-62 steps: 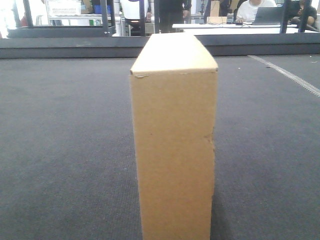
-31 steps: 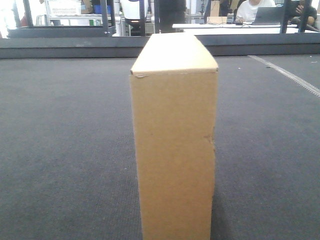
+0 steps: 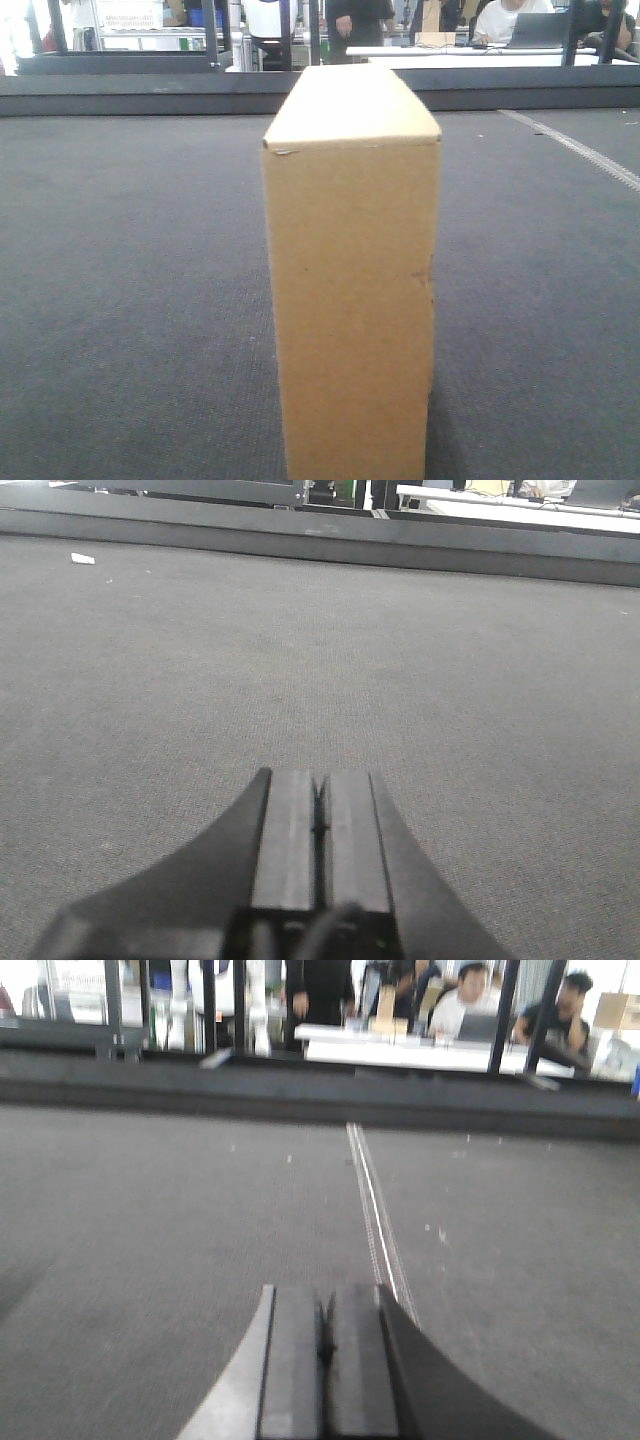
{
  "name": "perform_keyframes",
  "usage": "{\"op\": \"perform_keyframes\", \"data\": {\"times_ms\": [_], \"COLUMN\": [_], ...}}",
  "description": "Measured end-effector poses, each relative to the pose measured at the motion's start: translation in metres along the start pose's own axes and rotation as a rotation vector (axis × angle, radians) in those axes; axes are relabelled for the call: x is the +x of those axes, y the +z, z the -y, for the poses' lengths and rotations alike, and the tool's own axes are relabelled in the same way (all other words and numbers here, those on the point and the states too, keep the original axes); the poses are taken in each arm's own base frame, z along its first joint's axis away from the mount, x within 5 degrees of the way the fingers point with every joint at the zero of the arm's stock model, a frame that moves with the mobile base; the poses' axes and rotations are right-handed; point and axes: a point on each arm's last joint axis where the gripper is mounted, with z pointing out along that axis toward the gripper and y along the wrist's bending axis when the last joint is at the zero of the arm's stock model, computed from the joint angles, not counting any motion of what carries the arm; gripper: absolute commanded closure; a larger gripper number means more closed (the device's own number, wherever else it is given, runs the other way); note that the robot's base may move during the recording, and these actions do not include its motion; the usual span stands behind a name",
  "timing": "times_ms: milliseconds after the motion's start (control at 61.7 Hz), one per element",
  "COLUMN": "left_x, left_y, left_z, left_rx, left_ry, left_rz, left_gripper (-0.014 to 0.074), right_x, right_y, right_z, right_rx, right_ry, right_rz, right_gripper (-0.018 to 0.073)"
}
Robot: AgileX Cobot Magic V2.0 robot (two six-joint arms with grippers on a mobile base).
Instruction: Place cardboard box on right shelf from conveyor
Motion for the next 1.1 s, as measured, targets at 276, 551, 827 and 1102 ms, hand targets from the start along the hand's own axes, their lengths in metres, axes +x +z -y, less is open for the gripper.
{"op": "perform_keyframes", "data": {"times_ms": [276,551,827,1102], "left_x": [0.0,0.0,0.0,0.0], "left_y": [0.0,0.0,0.0,0.0], "left_z": [0.0,0.0,0.0,0.0], "left_rx": [0.0,0.0,0.0,0.0], "left_ry": [0.0,0.0,0.0,0.0], "left_rz": [0.0,0.0,0.0,0.0], "left_gripper": [0.0715,0.0715,0.0715,0.0715], "right_x": [-0.052,-0.071,-0.098,-0.112], "right_y": [0.006,0.054,0.105,0.139], "right_z": [-0.001,-0.008,-0.03,-0.066], "right_rx": [-0.011,-0.065,-0.189,-0.213], "right_ry": [0.006,0.121,0.077,0.103], "right_rz": [-0.347,-0.611,-0.742,-0.824], "right_gripper": [0.0504,0.0504,0.0426,-0.0071]}}
